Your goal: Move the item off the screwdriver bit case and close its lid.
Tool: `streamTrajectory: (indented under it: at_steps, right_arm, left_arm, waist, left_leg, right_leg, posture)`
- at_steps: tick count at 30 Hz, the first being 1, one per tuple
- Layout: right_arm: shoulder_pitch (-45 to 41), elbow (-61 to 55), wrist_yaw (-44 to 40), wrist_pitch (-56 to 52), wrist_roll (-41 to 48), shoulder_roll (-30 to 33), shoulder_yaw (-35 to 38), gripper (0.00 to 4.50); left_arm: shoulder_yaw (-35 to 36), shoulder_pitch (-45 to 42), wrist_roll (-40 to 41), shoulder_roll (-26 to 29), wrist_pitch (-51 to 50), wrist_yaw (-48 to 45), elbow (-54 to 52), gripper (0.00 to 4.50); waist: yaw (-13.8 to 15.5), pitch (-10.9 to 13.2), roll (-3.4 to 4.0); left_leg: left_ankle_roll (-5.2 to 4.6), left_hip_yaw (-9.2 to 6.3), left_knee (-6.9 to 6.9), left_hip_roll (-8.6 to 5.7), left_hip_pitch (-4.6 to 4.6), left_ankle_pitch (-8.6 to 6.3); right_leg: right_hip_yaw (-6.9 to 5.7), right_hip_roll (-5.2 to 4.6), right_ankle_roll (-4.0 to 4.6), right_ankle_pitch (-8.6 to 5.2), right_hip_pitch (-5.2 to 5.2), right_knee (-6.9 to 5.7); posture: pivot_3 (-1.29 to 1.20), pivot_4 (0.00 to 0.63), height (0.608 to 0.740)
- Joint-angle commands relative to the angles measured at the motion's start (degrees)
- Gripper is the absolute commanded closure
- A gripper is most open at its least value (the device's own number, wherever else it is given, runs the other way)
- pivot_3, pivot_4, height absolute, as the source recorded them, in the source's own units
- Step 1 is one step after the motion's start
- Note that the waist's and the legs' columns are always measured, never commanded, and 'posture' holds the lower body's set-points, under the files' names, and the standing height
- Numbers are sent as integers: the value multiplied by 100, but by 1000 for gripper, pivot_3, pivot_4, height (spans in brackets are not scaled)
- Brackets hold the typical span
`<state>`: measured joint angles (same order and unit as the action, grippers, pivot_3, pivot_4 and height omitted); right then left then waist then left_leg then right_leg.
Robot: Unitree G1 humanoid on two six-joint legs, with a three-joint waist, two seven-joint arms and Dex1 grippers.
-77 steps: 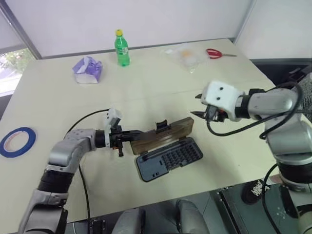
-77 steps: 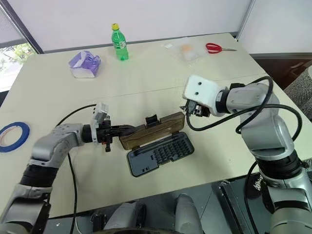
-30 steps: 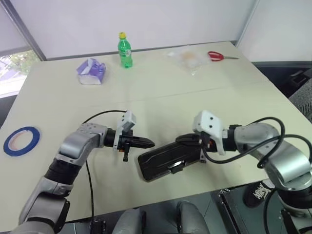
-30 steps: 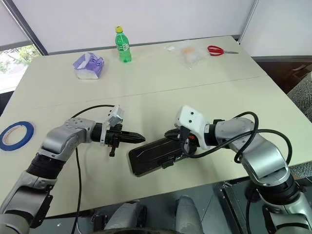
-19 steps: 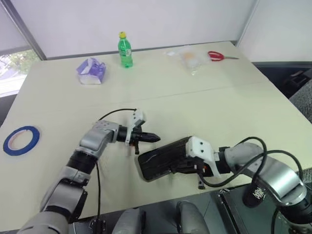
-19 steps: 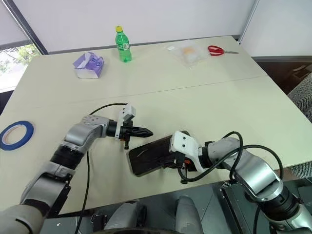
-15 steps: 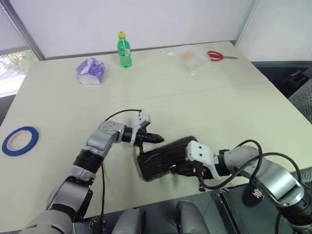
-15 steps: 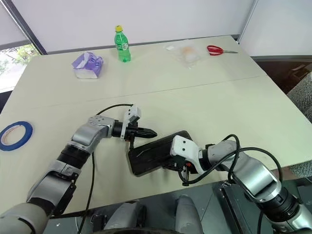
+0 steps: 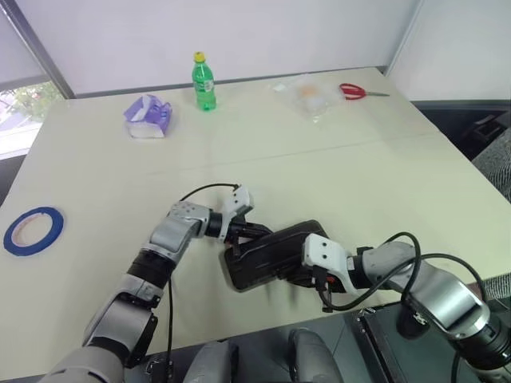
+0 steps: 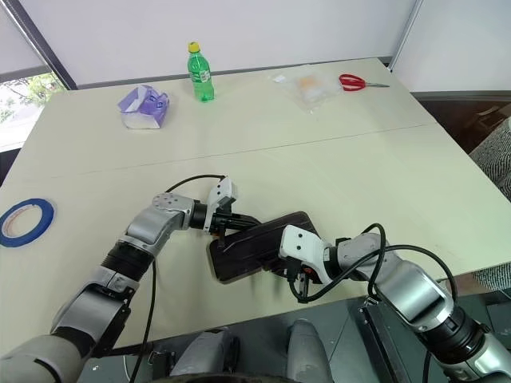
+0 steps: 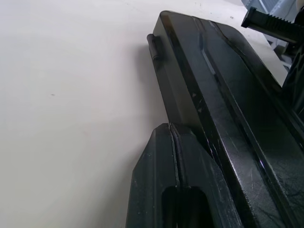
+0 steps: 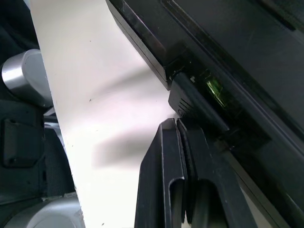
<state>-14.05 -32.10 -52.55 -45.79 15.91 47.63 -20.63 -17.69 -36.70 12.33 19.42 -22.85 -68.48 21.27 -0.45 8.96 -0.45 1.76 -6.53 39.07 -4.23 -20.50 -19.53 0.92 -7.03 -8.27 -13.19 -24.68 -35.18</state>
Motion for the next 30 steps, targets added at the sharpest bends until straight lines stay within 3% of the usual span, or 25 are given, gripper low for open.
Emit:
streamTrajectory:
  at_steps: [1, 16, 30]
  right_arm:
    - [-87, 29, 168, 144, -154, -65, 79, 4462]
    - [-207, 357, 485, 382, -716, -389, -99, 4462]
    - [-795, 976, 281, 594, -871, -645, -359, 4462]
  left_arm:
    - [-214, 123, -99, -72, 161, -161, -73, 4500]
    - [-300, 274, -211, -137, 195, -285, -19, 4500]
    - [-243, 323, -248, -222, 173, -290, -120, 4500]
  waist:
    - [2, 0, 0]
    - [-30, -9, -6]
    - [-51, -24, -24]
  left_leg:
    - [0, 0, 0, 0, 0, 0]
    - [0, -1, 0, 5, 20, 0]
    - [1, -4, -1, 12, 31, 1]
  right_leg:
    - [-1, 0, 0, 0, 0, 0]
    - [0, 6, 0, 0, 15, -3]
    - [2, 15, 4, 2, 18, -7]
  posture:
    - [0, 150, 740]
    - [0, 150, 740]
    - [0, 150, 740]
